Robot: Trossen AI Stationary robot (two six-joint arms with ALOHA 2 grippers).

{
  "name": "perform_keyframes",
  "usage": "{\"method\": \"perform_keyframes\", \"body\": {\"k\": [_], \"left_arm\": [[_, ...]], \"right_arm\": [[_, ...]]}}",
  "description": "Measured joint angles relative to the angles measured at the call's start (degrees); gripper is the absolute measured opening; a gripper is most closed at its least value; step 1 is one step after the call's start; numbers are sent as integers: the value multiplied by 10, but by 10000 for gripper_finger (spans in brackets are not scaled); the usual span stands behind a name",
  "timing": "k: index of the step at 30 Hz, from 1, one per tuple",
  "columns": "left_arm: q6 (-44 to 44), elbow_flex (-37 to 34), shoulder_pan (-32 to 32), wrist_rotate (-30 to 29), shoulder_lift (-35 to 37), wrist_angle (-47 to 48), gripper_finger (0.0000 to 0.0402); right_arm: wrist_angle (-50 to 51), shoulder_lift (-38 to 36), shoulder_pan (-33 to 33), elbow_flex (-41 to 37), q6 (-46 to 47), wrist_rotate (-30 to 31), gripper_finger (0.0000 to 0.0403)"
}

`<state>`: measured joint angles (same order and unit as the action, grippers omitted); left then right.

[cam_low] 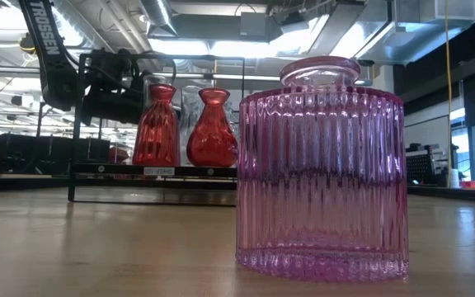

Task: Sort vases onto shelf
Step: Put the transparent vase on the shelf

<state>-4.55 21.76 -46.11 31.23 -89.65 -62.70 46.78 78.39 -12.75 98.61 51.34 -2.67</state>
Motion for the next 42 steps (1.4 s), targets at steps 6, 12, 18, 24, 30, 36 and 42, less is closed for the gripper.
{"method": "perform_keyframes", "body": {"k": [6, 12, 18, 24, 30, 36, 42], "left_arm": [[47, 0, 0, 12, 0, -54, 188], [90, 0, 0, 15, 25, -86, 189], [92, 0, 0, 13, 33, -69, 189], [83, 0, 0, 13, 33, 10, 190], [53, 0, 0, 6, 33, 38, 190], [55, 0, 1, 5, 33, 56, 190], [63, 0, 1, 4, 33, 48, 190]], "right_arm": [[-1, 3, 0, 0, 1, -9, 91], [-2, 3, 0, 0, 1, -10, 91], [-2, 3, 0, 0, -5, -10, 91], [-2, 3, 0, 0, -6, -9, 91], [-2, 3, 0, 0, -3, -9, 91], [-4, 3, 0, 0, 9, -8, 91], [-5, 3, 0, 0, 9, -8, 91]]}}
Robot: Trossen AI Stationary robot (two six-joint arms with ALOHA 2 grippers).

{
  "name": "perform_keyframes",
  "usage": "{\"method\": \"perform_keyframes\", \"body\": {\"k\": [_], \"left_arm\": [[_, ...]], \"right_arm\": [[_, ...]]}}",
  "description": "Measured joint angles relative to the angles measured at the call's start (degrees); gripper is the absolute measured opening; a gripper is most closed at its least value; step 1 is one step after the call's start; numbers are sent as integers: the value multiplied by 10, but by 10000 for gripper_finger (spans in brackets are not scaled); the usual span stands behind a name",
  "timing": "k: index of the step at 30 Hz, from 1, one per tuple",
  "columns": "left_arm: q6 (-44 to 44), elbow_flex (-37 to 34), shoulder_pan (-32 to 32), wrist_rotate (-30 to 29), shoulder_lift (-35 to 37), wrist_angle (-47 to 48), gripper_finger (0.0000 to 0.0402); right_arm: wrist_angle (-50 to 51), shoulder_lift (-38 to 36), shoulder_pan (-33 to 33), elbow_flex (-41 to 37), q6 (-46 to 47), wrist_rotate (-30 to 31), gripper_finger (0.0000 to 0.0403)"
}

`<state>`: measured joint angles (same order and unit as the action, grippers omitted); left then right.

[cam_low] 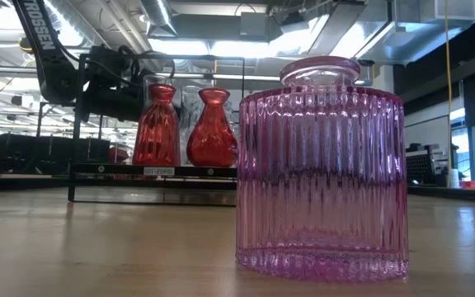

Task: Sort vases onto shelf
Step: Put the transparent vase on the shelf

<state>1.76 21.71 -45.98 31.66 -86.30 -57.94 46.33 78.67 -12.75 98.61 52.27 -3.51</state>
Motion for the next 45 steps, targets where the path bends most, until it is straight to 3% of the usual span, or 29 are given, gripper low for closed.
{"method": "perform_keyframes", "body": {"k": [7, 12, 16, 23, 30, 33, 35, 38, 41, 45], "left_arm": [[76, 0, 0, 15, 0, -73, 190], [116, 0, 0, 25, 0, -61, 192], [109, 0, 7, 30, 0, -28, 218], [109, 1, 5, 26, 0, -48, 274], [271, 1, 4, 58, 19, -225, 282], [330, 1, -8, 56, 62, -246, 276], [354, 1, -24, 56, 98, -193, 265], [339, 1, -59, 63, 164, 3, 238], [282, 1, -89, 21, 230, 217, 201], [216, 1, -99, -24, 293, 395, 148]], "right_arm": [[0, 0, 0, 0, 0, 0, 91], [0, 0, 0, 0, -2, 0, 91], [0, 0, 0, 0, -13, 0, 91], [1, 0, 0, 0, -16, 0, 91], [1, 0, 0, 0, -20, -1, 91], [1, 0, 0, 0, -40, 6, 91], [0, 0, 0, 0, -52, 15, 91], [0, 0, 0, 0, -80, 29, 91], [0, 0, 0, 0, -106, 40, 91], [0, 0, 0, 0, -137, 46, 91]]}}
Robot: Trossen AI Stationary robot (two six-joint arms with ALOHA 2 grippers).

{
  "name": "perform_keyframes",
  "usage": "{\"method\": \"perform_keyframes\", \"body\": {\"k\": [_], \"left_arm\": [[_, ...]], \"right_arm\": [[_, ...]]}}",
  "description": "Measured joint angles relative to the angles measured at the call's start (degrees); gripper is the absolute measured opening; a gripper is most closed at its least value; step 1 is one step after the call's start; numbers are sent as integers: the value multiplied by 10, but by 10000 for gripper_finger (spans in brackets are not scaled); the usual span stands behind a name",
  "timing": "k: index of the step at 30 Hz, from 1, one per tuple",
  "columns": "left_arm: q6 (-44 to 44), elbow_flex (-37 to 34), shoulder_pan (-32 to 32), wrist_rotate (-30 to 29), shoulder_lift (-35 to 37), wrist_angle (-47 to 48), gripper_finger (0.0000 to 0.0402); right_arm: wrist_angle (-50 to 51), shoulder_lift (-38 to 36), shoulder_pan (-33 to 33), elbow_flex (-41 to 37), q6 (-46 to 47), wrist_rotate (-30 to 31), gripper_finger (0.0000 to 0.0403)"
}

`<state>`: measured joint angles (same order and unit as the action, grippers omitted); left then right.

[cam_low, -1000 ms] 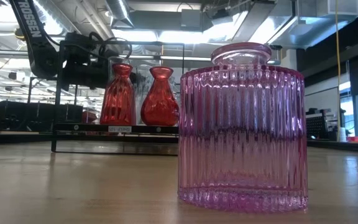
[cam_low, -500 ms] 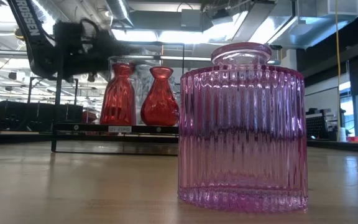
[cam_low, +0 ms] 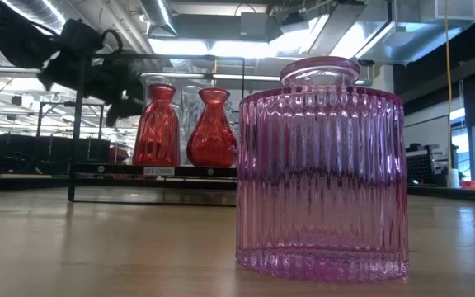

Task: Sort vases onto shelf
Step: Put the transparent vase on the shelf

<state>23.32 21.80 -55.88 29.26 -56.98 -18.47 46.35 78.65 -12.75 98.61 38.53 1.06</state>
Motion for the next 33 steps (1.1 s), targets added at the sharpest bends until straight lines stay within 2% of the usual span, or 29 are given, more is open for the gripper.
{"method": "perform_keyframes", "body": {"k": [4, 7, 11, 16, 19, 23, 27, 33], "left_arm": [[-11, 0, 13, -5, 4, 124, 100], [-25, 0, 32, -31, -7, 167, 69], [-32, 0, 45, -64, -22, 142, 41], [-11, 0, 59, -20, -61, 118, 26], [-10, 0, 82, -15, -90, 110, 23], [5, 0, 107, -23, -120, 50, 23], [16, 0, 120, -52, -131, 18, 23], [18, 0, 122, -49, -132, -1, 23]], "right_arm": [[0, 0, 0, 0, -33, 25, 91], [0, 0, -2, 0, -48, 41, 91], [0, 0, -15, 0, -55, 29, 91], [0, 0, -21, 0, -55, 19, 91], [0, 0, -20, 0, -58, 19, 91], [0, 0, -20, 0, -57, 9, 91], [0, 0, -19, 0, -44, 3, 91], [0, 0, -19, 0, -40, -8, 91]]}}
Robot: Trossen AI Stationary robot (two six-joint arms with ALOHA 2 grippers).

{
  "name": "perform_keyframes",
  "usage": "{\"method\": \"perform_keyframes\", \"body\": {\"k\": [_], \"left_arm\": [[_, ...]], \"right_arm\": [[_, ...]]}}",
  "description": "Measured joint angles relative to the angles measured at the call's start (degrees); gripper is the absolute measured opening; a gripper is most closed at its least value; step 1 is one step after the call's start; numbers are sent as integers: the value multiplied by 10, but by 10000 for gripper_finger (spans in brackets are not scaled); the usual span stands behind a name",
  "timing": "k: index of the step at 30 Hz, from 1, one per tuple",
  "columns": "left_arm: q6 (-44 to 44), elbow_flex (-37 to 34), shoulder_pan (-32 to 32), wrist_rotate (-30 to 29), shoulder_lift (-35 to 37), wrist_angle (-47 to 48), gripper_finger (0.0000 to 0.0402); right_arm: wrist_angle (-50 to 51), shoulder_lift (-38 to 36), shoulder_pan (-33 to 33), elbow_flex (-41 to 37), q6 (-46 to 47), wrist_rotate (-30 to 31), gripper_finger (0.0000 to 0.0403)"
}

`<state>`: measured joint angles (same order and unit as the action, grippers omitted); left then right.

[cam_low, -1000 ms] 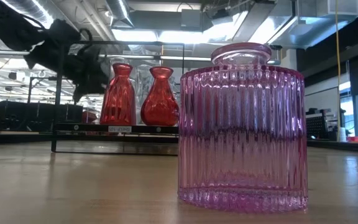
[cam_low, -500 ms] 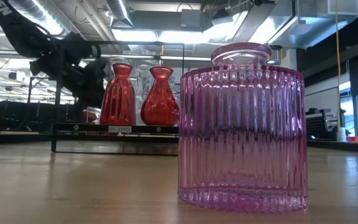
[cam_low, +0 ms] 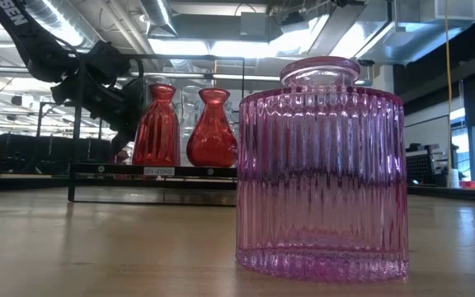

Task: Sort vases onto shelf
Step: Put the transparent vase on the shelf

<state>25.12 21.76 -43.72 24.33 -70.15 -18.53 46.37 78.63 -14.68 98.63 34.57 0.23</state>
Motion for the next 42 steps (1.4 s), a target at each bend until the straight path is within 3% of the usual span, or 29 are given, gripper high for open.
{"method": "perform_keyframes", "body": {"k": [7, 13, 18, 23, 30, 35, 42], "left_arm": [[16, 0, -16, -5, 23, -2, 23], [16, 0, -24, -10, 140, 32, 6], [54, 13, 6, 35, 251, 133, 1], [-18, 124, 80, 10, 289, 340, 1], [-76, 284, 141, -74, 191, 530, 0], [-76, 346, 146, -55, 89, 569, 7], [-80, 424, 143, -35, -22, 673, 104]], "right_arm": [[0, 0, 0, 0, 1, -4, 91], [0, 0, 0, 0, 6, -9, 91], [0, 0, 0, 0, 10, -8, 91], [0, 0, -5, 0, -6, 9, 91], [-1, 0, -35, 0, -6, -21, 91], [-9, 0, -37, 0, -4, -34, 91], [-17, 0, -37, 0, -4, -67, 91]]}}
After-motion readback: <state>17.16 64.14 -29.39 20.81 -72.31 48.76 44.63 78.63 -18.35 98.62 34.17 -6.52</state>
